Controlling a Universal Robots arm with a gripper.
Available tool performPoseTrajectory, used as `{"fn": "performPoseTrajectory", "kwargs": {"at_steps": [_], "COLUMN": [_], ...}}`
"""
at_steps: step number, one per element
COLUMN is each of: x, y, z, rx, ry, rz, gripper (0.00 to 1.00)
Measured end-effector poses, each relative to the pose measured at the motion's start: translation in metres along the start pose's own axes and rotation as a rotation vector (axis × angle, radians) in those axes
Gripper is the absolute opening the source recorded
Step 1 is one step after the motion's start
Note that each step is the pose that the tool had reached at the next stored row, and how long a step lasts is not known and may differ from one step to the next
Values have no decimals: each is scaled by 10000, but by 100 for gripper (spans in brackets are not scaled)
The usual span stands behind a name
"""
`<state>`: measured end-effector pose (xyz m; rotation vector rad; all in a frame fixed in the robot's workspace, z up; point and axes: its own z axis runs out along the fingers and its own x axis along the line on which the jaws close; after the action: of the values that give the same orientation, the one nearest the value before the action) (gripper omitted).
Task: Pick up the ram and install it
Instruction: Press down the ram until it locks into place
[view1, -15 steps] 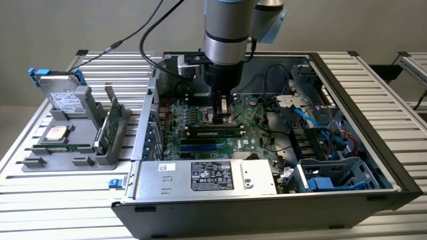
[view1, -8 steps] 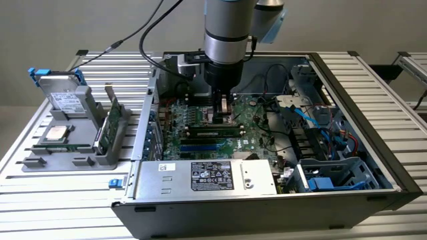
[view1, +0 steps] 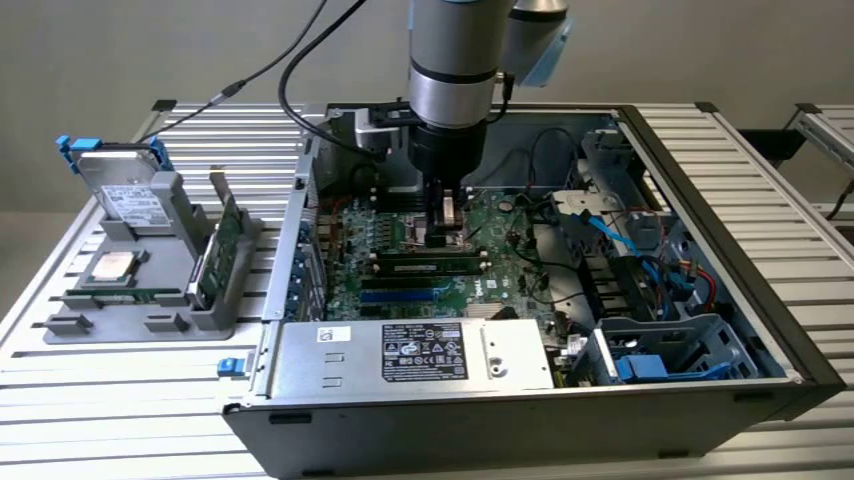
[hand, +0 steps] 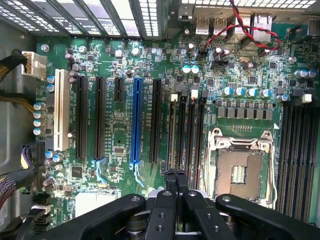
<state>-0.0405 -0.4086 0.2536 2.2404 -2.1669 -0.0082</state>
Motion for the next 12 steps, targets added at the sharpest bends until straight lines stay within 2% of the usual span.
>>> {"fn": "performPoseTrajectory", "kwargs": {"at_steps": [3, 12], "x": [1, 1], "y": [0, 0], "z": [-1, 0], "rx": [-1, -21], "ry": [2, -30], "rz": [12, 1490], "gripper": [10, 10]}}
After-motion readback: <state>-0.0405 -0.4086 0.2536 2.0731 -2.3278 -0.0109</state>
